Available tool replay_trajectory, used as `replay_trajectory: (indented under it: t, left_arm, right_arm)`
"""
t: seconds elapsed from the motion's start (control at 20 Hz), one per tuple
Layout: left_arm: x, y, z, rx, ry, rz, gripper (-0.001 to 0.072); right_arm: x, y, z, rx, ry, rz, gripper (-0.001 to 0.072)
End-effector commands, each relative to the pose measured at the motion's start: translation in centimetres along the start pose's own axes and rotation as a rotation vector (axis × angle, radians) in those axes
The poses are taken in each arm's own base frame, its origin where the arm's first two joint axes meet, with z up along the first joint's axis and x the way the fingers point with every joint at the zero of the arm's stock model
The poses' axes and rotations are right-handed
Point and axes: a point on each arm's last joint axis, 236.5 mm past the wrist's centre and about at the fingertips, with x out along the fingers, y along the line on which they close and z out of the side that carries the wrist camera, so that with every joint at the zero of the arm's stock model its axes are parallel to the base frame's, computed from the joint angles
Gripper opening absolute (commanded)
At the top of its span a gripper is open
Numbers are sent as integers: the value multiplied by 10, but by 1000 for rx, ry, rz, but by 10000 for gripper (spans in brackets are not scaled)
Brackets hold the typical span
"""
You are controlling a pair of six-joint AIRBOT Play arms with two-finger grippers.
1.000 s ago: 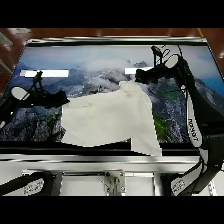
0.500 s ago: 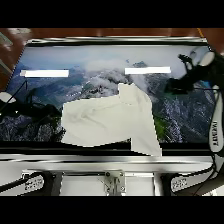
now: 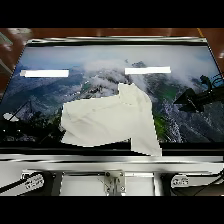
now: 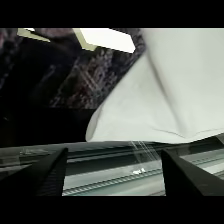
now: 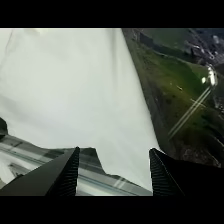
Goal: Fold the shirts.
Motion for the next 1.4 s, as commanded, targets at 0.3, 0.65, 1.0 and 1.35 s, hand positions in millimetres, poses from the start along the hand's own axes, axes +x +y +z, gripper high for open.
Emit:
replay_trajectory:
  t: [0.3, 0.65, 1.0, 1.35]
  left_arm:
    - [53, -22, 1, 47, 44, 9, 196]
    - [45, -34, -5, 107, 45, -1, 38]
    - [1, -65, -2, 176, -118, -27, 38]
    - [-15, -76, -2, 217, -184, -37, 39]
  right_arm:
    - [2, -3, -2, 4, 0, 2, 554]
    - [24, -59, -29, 65, 94, -170, 556]
    - [114, -48, -21, -33, 12, -158, 556]
    - [171, -34, -68, -128, 183, -185, 555]
